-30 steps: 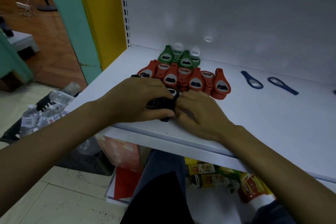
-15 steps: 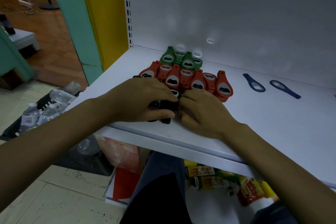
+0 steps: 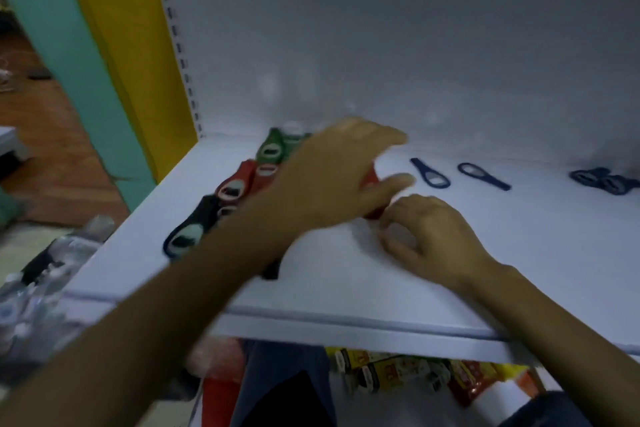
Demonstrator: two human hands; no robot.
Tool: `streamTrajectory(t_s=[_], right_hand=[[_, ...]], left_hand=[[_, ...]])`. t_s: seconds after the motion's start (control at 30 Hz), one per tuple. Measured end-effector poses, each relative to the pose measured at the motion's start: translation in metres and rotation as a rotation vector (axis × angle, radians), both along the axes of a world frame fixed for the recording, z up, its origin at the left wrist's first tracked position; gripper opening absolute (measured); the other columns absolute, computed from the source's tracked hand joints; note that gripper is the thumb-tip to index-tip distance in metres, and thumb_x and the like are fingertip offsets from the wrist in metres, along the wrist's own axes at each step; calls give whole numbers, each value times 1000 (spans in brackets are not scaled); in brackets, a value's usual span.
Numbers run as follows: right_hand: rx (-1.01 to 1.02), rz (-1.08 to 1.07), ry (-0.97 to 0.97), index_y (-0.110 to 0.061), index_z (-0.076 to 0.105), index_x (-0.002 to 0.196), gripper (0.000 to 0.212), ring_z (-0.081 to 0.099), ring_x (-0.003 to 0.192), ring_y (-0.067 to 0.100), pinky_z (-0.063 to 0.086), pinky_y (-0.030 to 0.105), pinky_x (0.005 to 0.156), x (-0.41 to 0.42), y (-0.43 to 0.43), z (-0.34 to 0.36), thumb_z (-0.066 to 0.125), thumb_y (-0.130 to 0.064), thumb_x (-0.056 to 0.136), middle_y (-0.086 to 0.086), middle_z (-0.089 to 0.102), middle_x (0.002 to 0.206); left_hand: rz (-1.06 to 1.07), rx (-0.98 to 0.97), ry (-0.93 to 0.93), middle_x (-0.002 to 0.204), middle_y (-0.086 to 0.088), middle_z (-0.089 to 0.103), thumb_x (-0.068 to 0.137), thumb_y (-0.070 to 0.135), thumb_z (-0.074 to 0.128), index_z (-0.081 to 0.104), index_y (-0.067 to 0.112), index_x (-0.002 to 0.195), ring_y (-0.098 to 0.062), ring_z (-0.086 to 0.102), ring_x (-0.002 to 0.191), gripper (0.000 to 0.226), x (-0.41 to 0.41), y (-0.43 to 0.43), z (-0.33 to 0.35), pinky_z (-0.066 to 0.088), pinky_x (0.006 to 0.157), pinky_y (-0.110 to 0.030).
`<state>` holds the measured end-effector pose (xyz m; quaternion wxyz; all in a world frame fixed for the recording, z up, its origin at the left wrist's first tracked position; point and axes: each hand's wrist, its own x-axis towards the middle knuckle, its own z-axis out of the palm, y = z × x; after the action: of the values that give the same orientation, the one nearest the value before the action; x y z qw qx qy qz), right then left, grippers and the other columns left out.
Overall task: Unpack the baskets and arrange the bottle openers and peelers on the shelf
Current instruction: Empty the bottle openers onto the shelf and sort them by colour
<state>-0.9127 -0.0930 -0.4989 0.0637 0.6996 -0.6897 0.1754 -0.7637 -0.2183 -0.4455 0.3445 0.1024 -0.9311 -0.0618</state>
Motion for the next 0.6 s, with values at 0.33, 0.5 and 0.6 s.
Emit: streamTrajectory(t_s=[0.33,0.5,0.6], right_hand=[[32,-567,-344,-12,67,85,22,59,80,20,45,33,70,-122,63,-23,54,-26,94,-4,63,85],[9,-699,-334,-20,62,96,17,62,94,29,47,31,74,-127,5,-16,56,-35,88,6,67,98],[42,-593,-233,-16,58,112,31,62,101,29,51,39,83,-123,-32,-20,58,-30,85,6,66,107]], left_hand=[[-109,629,-114,122,0,58,93,29,56,56,18,125,-18,60,97,34,-202,59,-70,50,86,-34],[112,738,325,98,-2,67,92,14,55,65,14,100,-9,56,67,13,-219,33,-80,41,63,-14],[156,875,494,94,1,63,90,10,55,59,24,89,-11,57,78,15,-219,26,-85,42,67,-13]])
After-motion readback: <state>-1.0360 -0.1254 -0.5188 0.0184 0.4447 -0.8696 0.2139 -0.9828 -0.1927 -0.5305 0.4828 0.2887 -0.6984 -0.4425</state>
